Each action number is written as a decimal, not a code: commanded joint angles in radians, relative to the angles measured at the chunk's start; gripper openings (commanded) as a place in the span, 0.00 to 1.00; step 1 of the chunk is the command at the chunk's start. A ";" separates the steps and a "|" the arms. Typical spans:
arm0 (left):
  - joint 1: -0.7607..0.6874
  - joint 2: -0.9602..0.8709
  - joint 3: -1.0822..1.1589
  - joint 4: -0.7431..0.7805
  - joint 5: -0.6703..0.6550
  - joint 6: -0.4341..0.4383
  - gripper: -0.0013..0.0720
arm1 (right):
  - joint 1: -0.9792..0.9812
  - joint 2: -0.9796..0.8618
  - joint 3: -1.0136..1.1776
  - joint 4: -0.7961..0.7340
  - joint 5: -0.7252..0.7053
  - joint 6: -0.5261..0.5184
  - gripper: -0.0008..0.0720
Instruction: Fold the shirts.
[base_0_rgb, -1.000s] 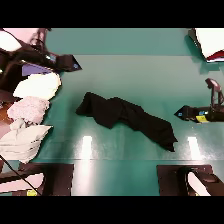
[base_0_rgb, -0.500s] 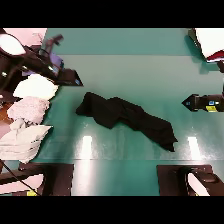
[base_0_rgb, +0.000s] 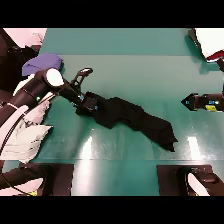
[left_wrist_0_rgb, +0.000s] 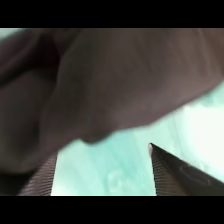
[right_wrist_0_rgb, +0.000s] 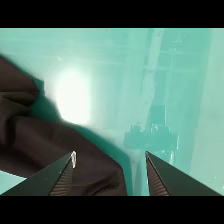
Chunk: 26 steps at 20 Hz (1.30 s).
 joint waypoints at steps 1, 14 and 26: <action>-0.024 -0.005 -0.045 0.021 0.141 -0.047 0.90 | 0.002 0.000 0.001 0.001 -0.001 0.001 0.71; -0.022 0.090 0.259 0.054 -0.107 0.020 0.05 | 0.126 -0.259 0.001 0.358 -0.018 -0.063 0.71; -0.022 0.100 0.288 0.053 -0.199 0.018 0.05 | 0.477 -0.661 0.201 0.303 -0.018 -0.063 0.71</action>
